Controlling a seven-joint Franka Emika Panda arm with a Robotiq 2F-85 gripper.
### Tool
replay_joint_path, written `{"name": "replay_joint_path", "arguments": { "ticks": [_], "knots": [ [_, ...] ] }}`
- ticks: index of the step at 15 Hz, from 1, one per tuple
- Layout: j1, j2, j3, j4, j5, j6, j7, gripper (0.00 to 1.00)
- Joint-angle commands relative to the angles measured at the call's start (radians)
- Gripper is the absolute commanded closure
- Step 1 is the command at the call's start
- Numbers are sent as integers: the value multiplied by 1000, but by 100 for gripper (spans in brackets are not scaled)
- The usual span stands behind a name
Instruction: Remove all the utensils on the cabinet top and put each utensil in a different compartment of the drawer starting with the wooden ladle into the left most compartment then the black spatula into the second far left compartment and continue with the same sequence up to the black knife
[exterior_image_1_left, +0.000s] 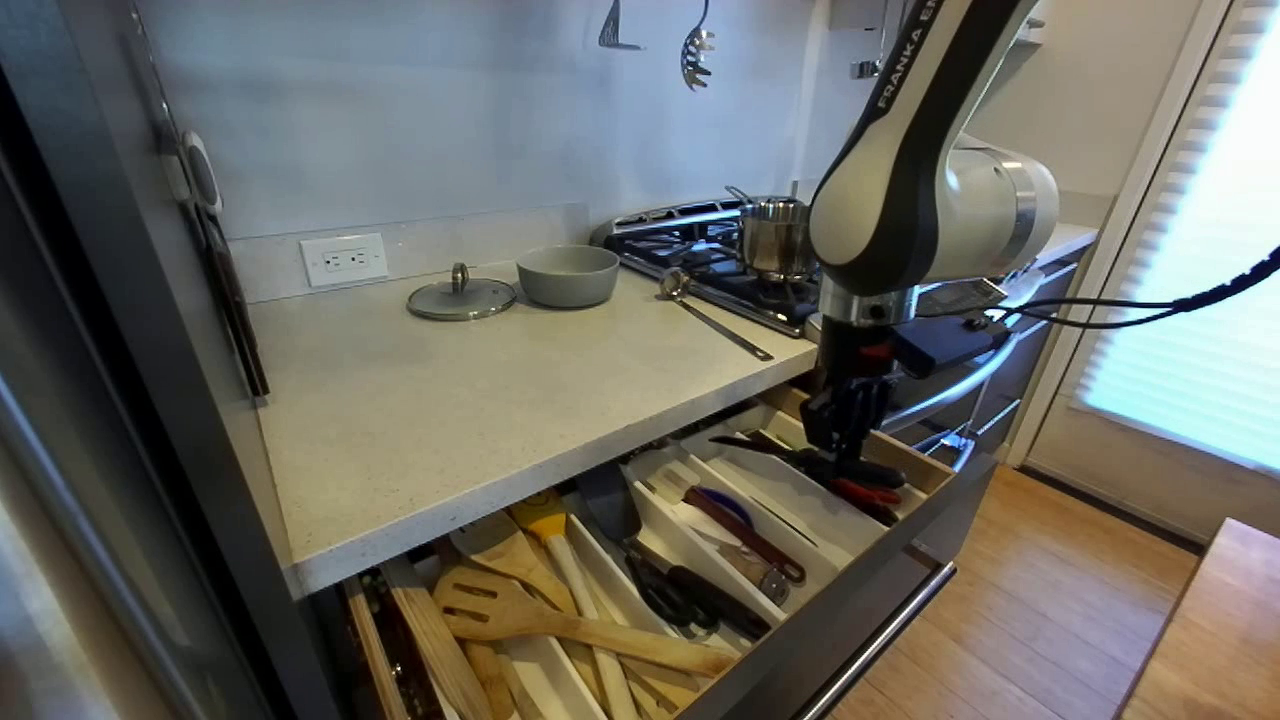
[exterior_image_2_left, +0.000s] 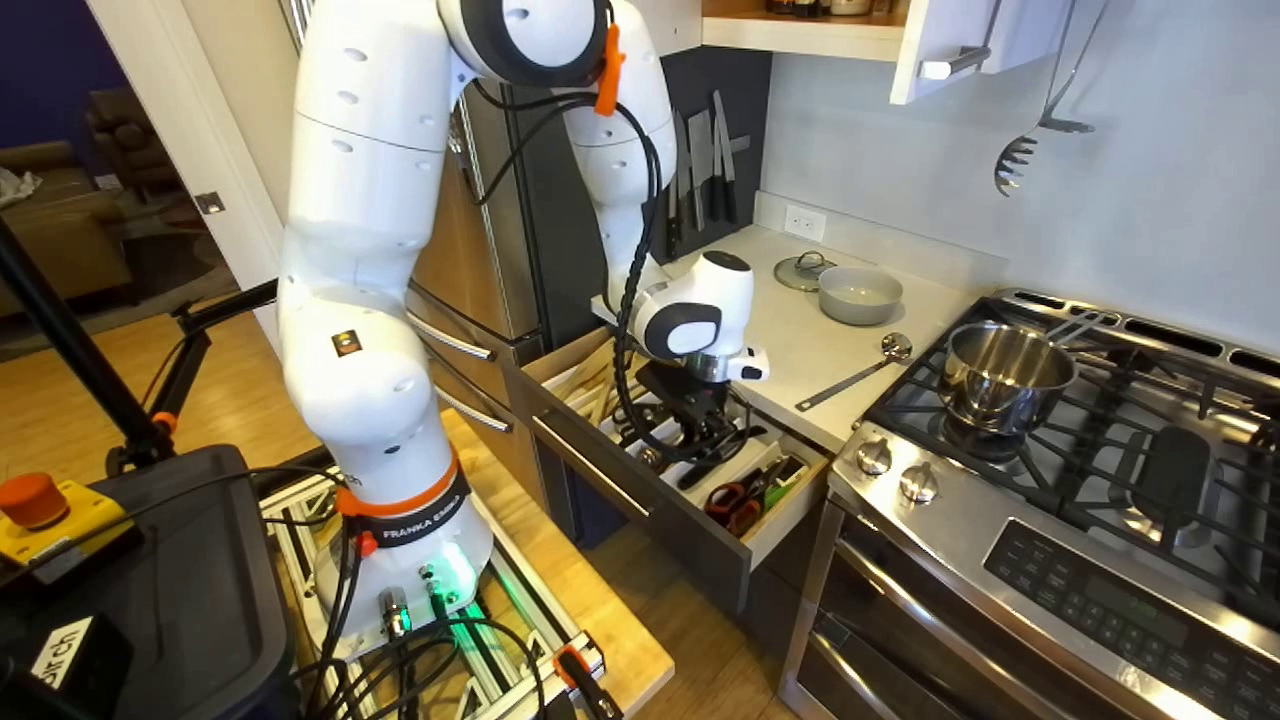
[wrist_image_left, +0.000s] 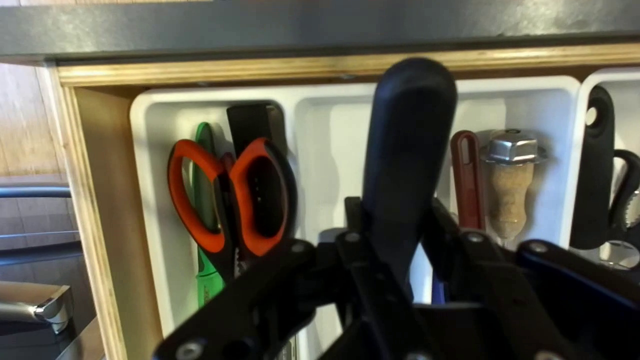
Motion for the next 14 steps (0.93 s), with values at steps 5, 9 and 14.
{"name": "replay_joint_path", "arguments": {
  "ticks": [5,9,14],
  "knots": [
    [-12,115,12,35,-42,132,32,92],
    [-14,152,16,44,-57,175,49,92],
    [-12,189,15,61,-66,200,61,92]
  ]
}}
